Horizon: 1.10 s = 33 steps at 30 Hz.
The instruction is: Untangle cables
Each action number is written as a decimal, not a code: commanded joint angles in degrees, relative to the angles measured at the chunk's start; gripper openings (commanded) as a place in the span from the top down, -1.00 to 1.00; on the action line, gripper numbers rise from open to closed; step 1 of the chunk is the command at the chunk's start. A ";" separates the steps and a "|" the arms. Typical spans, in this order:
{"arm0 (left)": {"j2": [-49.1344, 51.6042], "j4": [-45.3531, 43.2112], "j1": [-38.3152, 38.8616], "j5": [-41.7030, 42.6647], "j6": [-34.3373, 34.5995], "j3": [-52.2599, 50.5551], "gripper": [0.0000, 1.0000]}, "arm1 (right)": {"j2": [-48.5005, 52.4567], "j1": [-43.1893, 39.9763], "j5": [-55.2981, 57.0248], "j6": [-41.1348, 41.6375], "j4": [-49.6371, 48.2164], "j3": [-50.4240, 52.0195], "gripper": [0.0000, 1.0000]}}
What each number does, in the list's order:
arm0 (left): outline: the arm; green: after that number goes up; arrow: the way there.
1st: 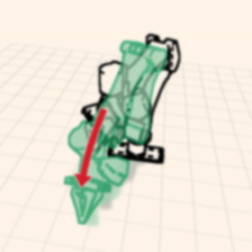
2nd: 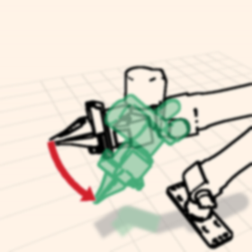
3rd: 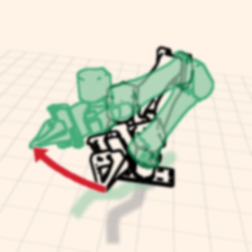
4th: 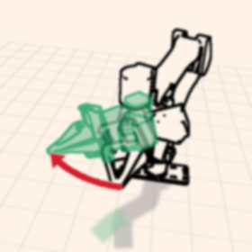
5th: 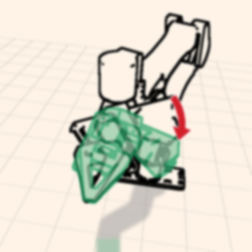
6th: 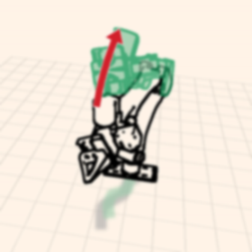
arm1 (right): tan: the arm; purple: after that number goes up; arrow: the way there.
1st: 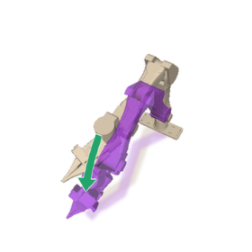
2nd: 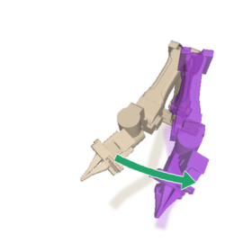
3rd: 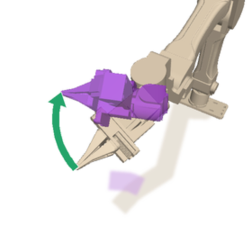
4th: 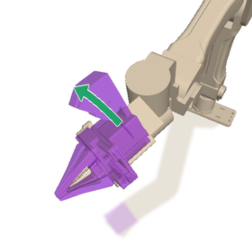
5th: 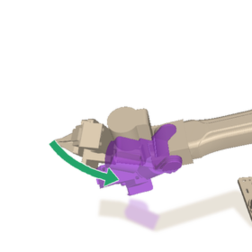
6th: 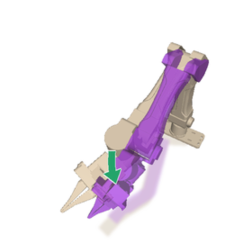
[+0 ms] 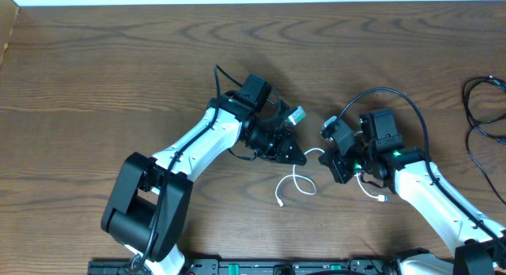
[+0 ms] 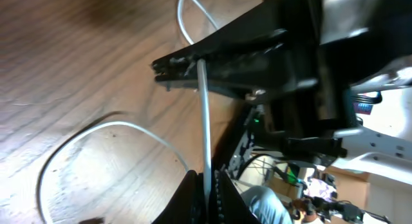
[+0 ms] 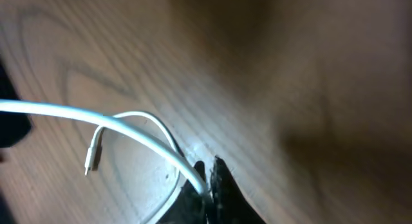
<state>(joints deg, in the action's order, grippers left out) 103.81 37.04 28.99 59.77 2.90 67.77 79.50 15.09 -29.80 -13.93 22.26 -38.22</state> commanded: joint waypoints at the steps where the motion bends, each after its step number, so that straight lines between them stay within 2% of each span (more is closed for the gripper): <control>1: -0.20 0.22 -0.02 -6.03 -0.72 -0.04 0.81 | 0.35 0.24 1.18 4.79 -1.49 0.22 0.98; 2: -0.20 0.39 -0.02 -7.23 -0.72 -0.04 0.68 | 0.33 0.24 2.12 5.92 -1.77 0.22 0.98; 3: -0.20 0.59 -0.02 -8.61 -0.72 -0.04 0.66 | 0.33 0.24 3.41 7.17 -1.97 0.22 0.98; 5: -0.20 1.16 -0.02 -11.56 -0.72 -0.04 0.40 | 0.35 0.24 6.56 9.35 -1.99 0.22 0.98; 11: -0.20 4.20 -0.02 -24.55 0.42 -0.04 0.07 | 0.35 0.24 15.28 15.80 -2.16 0.22 0.98; 14: -0.20 6.25 -0.04 -34.27 5.55 -0.04 0.06 | 0.35 0.24 20.22 19.34 -2.97 0.22 0.98; 18: -0.20 8.00 -0.04 -44.11 11.23 -0.04 0.06 | 0.33 0.22 27.93 19.63 -6.62 0.17 0.98; 24: -0.20 9.29 -0.04 -45.48 12.46 -0.04 0.05 | -0.90 -1.88 42.66 19.69 -20.52 -2.10 0.98; 33: -0.20 10.34 -0.02 -45.48 12.46 -0.07 0.05 | -5.53 -13.94 48.26 19.45 -20.04 -18.38 0.98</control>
<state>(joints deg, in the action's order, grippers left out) 103.81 46.94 28.99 15.66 14.87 67.77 77.36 5.74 13.23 5.02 2.15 -49.89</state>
